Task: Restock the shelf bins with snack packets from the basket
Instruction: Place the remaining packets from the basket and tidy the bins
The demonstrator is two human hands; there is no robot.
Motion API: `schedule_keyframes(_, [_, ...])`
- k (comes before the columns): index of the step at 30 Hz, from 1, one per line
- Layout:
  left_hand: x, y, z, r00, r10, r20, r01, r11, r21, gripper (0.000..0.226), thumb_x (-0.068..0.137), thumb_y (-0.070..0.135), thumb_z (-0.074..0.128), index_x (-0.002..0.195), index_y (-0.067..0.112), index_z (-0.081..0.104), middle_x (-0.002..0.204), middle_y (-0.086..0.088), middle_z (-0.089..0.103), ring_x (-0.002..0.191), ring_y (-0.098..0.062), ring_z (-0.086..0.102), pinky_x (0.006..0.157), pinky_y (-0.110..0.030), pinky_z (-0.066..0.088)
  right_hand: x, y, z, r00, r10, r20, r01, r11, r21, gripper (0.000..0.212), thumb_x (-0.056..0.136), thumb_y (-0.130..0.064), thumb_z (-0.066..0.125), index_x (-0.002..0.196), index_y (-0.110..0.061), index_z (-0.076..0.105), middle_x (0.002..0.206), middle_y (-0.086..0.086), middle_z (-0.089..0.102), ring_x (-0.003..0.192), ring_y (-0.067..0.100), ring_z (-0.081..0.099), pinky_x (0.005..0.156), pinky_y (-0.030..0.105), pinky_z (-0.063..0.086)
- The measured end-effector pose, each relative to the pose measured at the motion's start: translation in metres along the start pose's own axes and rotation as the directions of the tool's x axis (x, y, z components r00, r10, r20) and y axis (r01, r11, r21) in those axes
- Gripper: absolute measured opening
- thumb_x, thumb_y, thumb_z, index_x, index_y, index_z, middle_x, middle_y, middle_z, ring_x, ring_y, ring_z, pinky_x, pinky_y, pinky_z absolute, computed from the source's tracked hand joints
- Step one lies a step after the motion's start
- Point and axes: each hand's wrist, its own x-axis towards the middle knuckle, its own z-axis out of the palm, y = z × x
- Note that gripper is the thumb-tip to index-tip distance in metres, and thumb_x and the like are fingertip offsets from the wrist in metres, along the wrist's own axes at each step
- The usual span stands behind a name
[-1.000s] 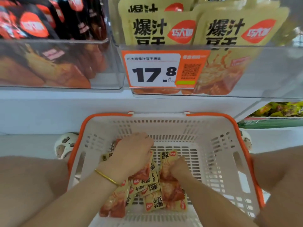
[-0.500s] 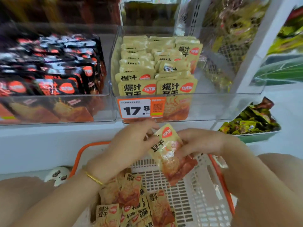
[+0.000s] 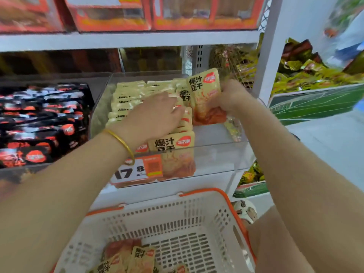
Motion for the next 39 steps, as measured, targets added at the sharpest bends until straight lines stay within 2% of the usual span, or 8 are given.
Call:
schedule_keyframes(4, [0.010,-0.012,0.006,0.982,-0.077,0.175,0.065,0.995,0.074,0.061,0.100,0.047,0.021,0.151,0.014,0.016,0.159,-0.012,0.004,0.146,-0.024,0.002,0.118,-0.036,0.006,0.045,0.016,0.037,0.986,0.150,0.079,-0.152,0.988,0.013,0.055,0.069,-0.011,0.083,0.116,0.002,0.058,0.114,0.014,0.065,0.103,0.025,0.065,0.090,0.036,0.053])
schedule_keyframes(7, [0.008,-0.016,0.009,0.974,-0.101,0.202,0.086,0.993,0.081,0.064,0.098,0.053,0.018,0.152,0.018,0.012,0.159,-0.007,-0.007,0.146,-0.021,-0.007,0.118,-0.035,0.000,0.057,0.023,0.053,0.984,0.171,0.046,-0.172,0.985,0.013,0.022,0.089,-0.015,0.065,0.107,-0.008,0.055,0.096,0.010,0.062,0.071,0.007,0.067,0.057,0.009,0.050])
schedule_keyframes(12, [0.010,-0.017,0.012,0.977,-0.094,0.191,0.080,0.994,0.080,0.064,0.098,0.054,0.016,0.152,0.020,0.012,0.159,-0.005,-0.010,0.146,-0.019,-0.009,0.119,-0.036,0.000,0.066,0.024,0.069,0.985,0.113,-0.132,-0.125,0.988,-0.091,0.022,0.093,-0.011,0.054,0.113,-0.003,0.058,0.118,0.013,0.062,0.110,0.026,0.060,0.074,0.027,0.045])
schedule_keyframes(19, [0.011,-0.020,0.014,0.986,-0.079,0.145,0.075,0.997,0.031,0.062,0.098,0.053,0.021,0.150,0.019,0.022,0.160,-0.005,-0.001,0.147,-0.019,-0.002,0.117,-0.035,0.003,0.066,0.023,0.063,0.969,0.203,0.138,-0.222,0.966,0.134,0.024,0.082,0.004,0.065,0.071,-0.009,0.048,0.083,0.013,0.059,0.068,0.024,0.062,0.058,0.026,0.057])
schedule_keyframes(22, [0.008,-0.023,0.011,0.999,-0.037,-0.028,0.035,0.996,-0.084,0.050,0.099,0.045,0.033,0.127,0.010,0.053,0.143,-0.014,0.041,0.135,-0.028,0.031,0.109,-0.035,0.026,0.061,0.019,0.055,0.978,0.176,0.113,-0.186,0.979,0.085,0.029,0.079,-0.001,0.070,0.071,-0.009,0.044,0.096,0.015,0.059,0.083,0.026,0.060,0.079,0.034,0.057])
schedule_keyframes(28, [-0.078,-0.007,0.006,0.816,0.108,-0.568,-0.274,0.937,-0.216,0.030,0.089,0.029,0.043,0.105,0.017,0.066,0.102,0.009,0.061,0.101,-0.012,0.051,0.088,-0.024,0.036,-0.054,-0.004,0.011,0.973,-0.135,-0.187,0.171,0.967,0.189,0.032,0.077,-0.001,0.070,0.076,-0.016,0.041,0.080,0.012,0.063,0.075,0.032,0.069,0.061,0.039,0.059])
schedule_keyframes(32, [-0.146,-0.019,0.059,0.874,0.213,-0.437,-0.317,0.931,-0.181,0.026,0.085,0.023,0.043,0.096,0.018,0.065,0.095,0.009,0.062,0.092,-0.010,0.051,0.076,-0.025,0.039,-0.159,0.000,0.022,0.938,-0.237,0.253,0.133,0.920,0.368,0.018,0.082,0.002,0.068,0.078,-0.006,0.052,0.068,0.009,0.057,0.057,0.025,0.069,0.055,0.034,0.059])
schedule_keyframes(39, [-0.179,-0.085,0.177,0.980,0.015,0.196,-0.006,0.999,-0.051,0.021,0.085,0.016,0.047,0.091,0.020,0.067,0.091,0.005,0.063,0.089,-0.017,0.057,0.070,-0.029,0.044,-0.155,0.088,0.209,0.578,0.137,0.804,0.186,0.938,-0.293,0.020,0.092,-0.013,0.057,0.103,0.003,0.062,0.091,0.015,0.068,0.074,0.022,0.065,0.060,0.026,0.051])
